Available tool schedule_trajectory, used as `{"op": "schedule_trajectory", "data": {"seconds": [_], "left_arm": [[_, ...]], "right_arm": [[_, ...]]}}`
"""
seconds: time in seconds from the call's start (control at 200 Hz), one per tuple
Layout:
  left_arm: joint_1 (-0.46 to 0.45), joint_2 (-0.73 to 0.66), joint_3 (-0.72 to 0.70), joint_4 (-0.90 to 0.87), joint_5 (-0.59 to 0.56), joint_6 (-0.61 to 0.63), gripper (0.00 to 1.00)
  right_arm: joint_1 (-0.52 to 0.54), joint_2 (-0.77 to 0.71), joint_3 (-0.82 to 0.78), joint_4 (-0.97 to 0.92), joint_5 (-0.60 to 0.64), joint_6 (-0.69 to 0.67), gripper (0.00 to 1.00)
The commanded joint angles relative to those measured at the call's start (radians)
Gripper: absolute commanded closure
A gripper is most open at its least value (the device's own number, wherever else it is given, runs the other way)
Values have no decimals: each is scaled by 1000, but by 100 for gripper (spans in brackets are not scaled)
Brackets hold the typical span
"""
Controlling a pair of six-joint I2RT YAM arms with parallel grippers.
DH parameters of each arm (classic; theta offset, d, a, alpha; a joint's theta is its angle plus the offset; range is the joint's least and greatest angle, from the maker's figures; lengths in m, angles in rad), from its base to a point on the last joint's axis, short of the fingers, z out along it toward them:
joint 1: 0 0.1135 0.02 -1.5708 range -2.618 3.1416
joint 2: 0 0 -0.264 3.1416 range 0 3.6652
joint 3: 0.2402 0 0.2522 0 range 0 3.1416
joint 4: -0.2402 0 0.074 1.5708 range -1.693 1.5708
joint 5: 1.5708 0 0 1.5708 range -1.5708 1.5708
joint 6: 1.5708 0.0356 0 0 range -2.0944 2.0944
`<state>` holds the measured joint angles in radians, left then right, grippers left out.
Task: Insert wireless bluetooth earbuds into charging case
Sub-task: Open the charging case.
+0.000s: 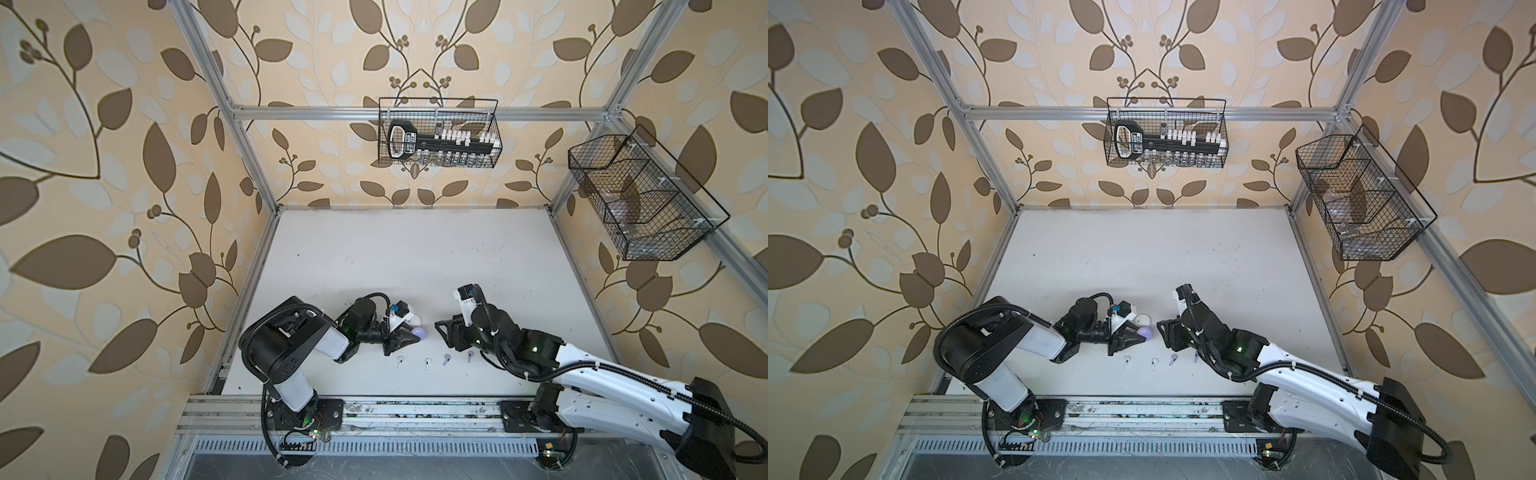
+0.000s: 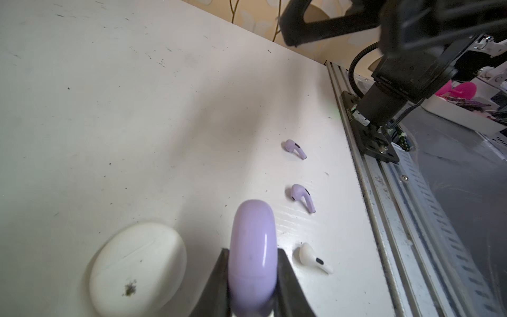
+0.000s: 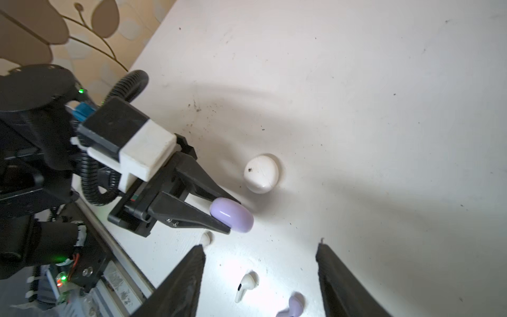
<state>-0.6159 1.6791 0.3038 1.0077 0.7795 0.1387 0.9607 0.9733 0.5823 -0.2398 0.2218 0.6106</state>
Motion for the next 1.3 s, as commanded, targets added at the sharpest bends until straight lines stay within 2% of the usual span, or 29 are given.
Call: {"op": "schedule_trajectory", "data": {"seconds": [0.0,0.415,0.585,0.93,1.295], "left_arm": [[2,5,-5,256,-25,-1,95],[34,54,-28,415,-1,-56,94],[36,47,-18,382,6,-57,92],[35,2,34,189,11,-32,91],[35,6,26,209,10,-22,91]], "right_arm": [[42,36,23,-52,107,52,34],[72,132,14,54,67,70,35],[47,170,36,76,45,60,35],[-14,249,59,153,-15,57,35],[-25,334,83,190,-38,57,36]]}}
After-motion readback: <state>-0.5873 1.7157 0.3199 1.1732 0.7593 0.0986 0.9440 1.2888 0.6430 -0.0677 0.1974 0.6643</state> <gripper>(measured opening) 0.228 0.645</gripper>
